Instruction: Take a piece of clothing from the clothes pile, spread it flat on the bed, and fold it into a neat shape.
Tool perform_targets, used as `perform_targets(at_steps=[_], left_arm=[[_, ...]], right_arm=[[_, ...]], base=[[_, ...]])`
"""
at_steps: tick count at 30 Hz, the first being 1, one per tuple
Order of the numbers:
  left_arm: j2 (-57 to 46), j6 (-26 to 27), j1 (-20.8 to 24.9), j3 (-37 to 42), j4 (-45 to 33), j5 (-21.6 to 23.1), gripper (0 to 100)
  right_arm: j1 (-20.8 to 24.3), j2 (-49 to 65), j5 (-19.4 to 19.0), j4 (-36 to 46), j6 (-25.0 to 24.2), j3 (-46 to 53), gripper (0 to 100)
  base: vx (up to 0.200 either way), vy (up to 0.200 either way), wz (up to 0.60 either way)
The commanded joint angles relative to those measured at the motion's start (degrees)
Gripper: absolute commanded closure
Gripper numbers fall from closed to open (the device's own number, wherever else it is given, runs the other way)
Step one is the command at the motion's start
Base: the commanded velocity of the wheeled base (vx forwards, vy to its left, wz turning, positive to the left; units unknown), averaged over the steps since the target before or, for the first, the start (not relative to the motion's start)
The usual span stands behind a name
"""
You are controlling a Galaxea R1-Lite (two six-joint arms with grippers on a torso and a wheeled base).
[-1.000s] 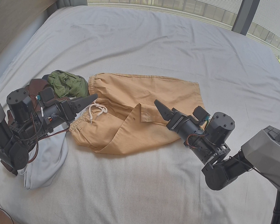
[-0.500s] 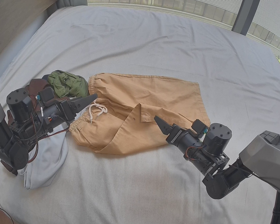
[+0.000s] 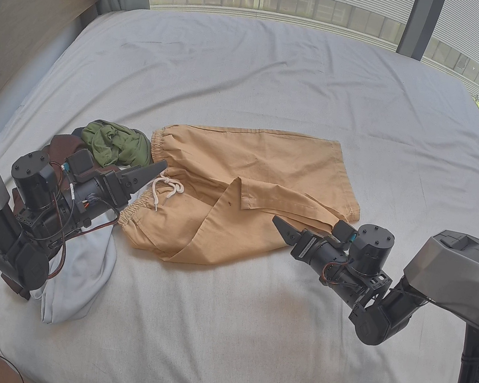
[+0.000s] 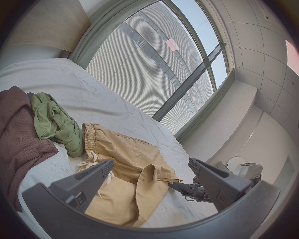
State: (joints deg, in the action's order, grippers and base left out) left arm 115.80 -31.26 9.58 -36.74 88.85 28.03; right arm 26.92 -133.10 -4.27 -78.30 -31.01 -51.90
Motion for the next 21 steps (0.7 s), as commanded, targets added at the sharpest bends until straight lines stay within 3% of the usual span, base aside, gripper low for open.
perform_targets(at_steps=[1, 21], left_arm=[[0.13, -0.03, 0.0, 0.09, 0.01, 0.01, 0], [-0.05, -0.03, -0.09, 0.0, 0.1, 0.01, 0]], right_arm=[[-1.08, -1.29, -0.04, -0.1, -0.01, -0.66, 0], [-0.64, -6.65, -0.04, 0.69, -0.8, -12.7, 0]], base=[[0.0, 0.0, 0.0], [0.0, 0.0, 0.0]])
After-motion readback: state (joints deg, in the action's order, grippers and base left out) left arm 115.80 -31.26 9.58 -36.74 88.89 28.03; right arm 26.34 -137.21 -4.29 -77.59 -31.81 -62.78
